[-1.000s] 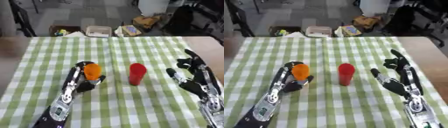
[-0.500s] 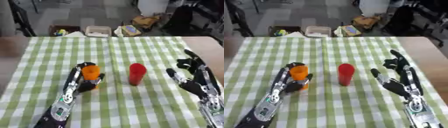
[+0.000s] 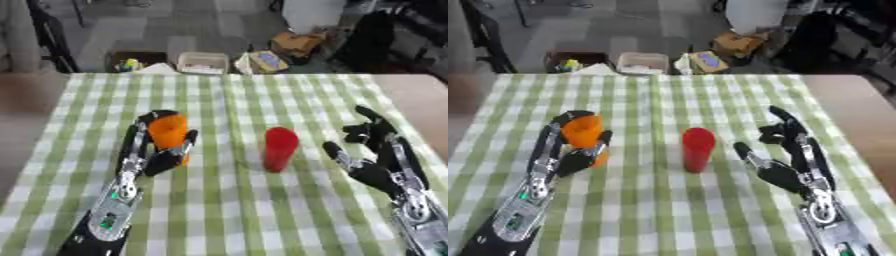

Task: Pour the contents of one cup into another cup.

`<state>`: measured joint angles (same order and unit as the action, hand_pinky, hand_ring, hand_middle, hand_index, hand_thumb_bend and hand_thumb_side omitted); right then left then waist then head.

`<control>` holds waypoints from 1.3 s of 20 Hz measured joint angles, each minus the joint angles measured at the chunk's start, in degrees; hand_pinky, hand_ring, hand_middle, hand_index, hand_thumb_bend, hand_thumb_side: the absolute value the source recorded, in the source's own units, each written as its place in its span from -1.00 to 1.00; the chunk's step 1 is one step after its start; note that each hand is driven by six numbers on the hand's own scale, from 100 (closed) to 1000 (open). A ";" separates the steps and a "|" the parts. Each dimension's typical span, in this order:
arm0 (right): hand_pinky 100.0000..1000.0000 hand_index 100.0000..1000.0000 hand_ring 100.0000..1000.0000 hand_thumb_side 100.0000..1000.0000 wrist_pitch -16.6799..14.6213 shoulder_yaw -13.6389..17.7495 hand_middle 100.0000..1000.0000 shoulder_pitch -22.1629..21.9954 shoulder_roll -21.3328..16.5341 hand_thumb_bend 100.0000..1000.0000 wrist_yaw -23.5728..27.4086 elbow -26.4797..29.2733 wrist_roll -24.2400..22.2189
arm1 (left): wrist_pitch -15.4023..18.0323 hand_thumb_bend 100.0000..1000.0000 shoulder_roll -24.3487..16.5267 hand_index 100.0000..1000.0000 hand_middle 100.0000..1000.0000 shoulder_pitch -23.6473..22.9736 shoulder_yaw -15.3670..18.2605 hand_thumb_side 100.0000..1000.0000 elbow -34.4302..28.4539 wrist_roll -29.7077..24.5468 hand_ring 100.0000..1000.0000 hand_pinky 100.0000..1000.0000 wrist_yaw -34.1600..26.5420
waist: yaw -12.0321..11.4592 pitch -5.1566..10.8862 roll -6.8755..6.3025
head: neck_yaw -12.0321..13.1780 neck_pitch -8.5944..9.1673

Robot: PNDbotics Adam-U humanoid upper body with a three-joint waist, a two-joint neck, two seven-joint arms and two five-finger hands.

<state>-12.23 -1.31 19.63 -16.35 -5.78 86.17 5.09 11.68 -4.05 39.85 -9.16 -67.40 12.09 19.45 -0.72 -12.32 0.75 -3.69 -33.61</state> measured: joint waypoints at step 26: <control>0.34 0.83 0.49 -0.48 -6.29 -4.42 -0.16 8.61 0.43 0.20 -6.97 -15.87 -3.05 | -1.28 -0.89 -3.95 0.33 -0.50 -4.10 -5.16 -0.83 -18.11 -5.51 -0.64 -0.81 -5.84 | -3.55 1.38 -2.12 | -2.93 0.77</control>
<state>-18.52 -5.72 28.24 -15.92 -12.74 70.31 2.04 10.39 -8.00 35.75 -14.32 -85.51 6.58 13.62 -4.27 -10.94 -1.37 -6.63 -32.84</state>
